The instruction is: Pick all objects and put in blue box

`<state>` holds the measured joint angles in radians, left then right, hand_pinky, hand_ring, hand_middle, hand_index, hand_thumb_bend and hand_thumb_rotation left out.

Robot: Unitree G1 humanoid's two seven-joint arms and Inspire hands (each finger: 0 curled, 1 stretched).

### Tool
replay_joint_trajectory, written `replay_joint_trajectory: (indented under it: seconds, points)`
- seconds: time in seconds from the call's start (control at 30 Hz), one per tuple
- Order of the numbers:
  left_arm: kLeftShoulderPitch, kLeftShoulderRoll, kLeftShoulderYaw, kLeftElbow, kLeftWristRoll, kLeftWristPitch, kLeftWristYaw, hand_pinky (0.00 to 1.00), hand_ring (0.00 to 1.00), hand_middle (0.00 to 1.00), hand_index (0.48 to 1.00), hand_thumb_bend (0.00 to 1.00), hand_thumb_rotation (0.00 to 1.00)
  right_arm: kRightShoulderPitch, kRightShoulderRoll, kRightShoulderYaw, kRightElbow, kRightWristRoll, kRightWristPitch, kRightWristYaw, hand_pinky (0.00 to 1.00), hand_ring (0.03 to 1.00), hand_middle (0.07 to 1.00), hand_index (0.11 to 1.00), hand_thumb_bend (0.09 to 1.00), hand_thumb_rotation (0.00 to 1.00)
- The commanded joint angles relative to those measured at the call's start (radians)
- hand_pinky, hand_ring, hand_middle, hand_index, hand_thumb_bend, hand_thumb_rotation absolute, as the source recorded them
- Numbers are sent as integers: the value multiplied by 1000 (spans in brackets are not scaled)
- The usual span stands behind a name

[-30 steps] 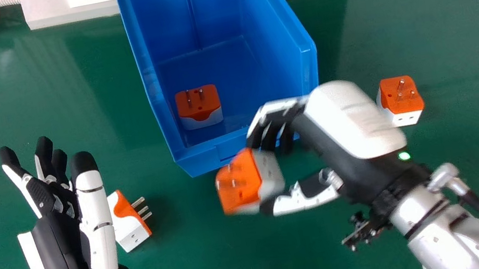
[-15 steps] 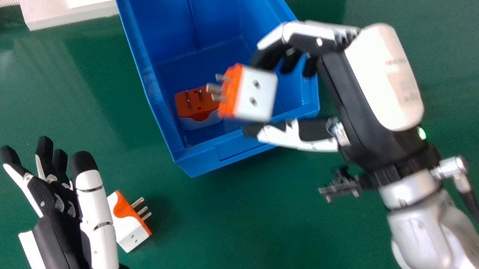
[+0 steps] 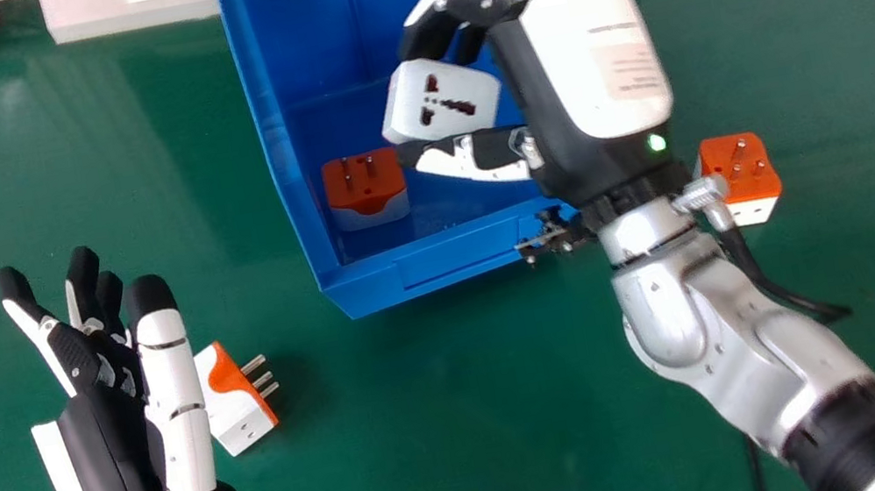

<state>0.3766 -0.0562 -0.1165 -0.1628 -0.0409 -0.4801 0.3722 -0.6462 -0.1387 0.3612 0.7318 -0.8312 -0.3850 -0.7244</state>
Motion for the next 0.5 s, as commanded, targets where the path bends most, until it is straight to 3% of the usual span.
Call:
replay_joint_trajectory:
  seconds: [0.0, 0.13, 0.47]
  points:
    - [-39, -82, -3, -19, 10, -8, 4, 917, 956, 961, 951, 548, 710, -53, 7, 13, 16, 5, -31, -46, 348, 440, 495, 478, 501, 0]
    - [-43, -79, 0, -16, 8, -9, 4, 914, 955, 959, 949, 559, 707, -48, 2, 24, 6, 14, -51, -54, 349, 449, 502, 477, 501, 0]
    - [-43, -81, -6, -18, 8, -7, 5, 910, 954, 961, 952, 563, 700, -37, -6, 35, -19, 13, -43, -52, 341, 449, 508, 481, 500, 0]
